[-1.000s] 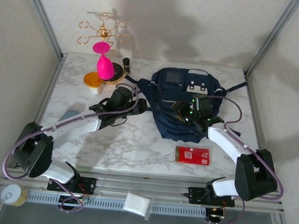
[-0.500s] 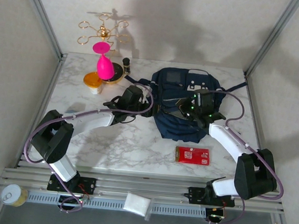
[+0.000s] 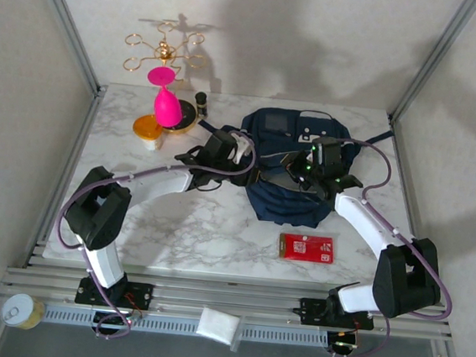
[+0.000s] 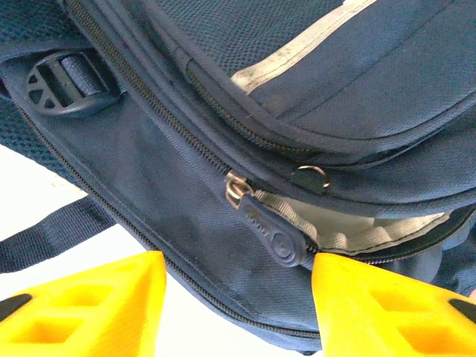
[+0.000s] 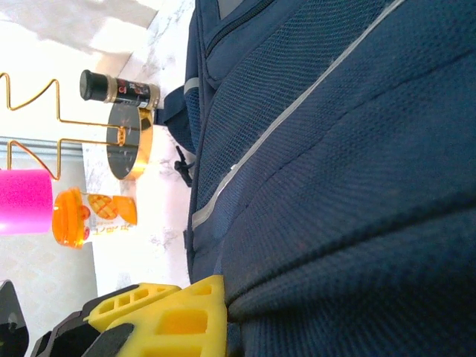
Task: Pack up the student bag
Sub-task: Unzip the student bag at the center of the table.
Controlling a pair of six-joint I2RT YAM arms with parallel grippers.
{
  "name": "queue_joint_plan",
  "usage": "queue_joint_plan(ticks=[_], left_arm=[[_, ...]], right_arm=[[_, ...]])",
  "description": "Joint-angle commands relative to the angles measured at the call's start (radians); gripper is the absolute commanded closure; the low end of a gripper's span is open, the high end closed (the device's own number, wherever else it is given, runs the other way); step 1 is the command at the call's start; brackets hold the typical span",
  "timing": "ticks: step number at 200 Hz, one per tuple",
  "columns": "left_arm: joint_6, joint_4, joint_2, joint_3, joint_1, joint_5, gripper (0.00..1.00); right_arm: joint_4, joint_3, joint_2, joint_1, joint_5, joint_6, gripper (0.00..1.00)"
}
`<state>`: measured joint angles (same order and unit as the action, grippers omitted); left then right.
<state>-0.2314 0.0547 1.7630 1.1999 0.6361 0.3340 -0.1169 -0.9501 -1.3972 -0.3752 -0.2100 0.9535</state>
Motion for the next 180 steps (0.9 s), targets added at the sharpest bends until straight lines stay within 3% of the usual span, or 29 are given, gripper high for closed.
queue_joint_plan(ticks=[1,25,78,166,180], left_arm=[[0.035,0.038,0.025,0.057,0.006,0.032,0.48],[0.049,0.048,0.050,0.078,0.005,0.054,0.52],[0.053,0.074,0.101,0.135,0.005,-0.007,0.62],[0.049,0.045,0.089,0.102,-0.015,-0.064,1.00],[0.046,0.022,0.074,0.078,-0.027,-0.051,1.00]], right_arm=[[0.033,-0.024,-0.003,0.007,-0.019,-0.025,1.00],[0.033,-0.024,-0.007,0.009,-0.016,-0.024,1.00],[0.041,-0.026,-0.015,0.008,-0.022,-0.019,1.00],[0.000,-0.043,-0.004,0.013,-0.054,-0.039,1.00],[-0.008,-0.039,0.007,0.018,-0.069,-0.039,1.00]])
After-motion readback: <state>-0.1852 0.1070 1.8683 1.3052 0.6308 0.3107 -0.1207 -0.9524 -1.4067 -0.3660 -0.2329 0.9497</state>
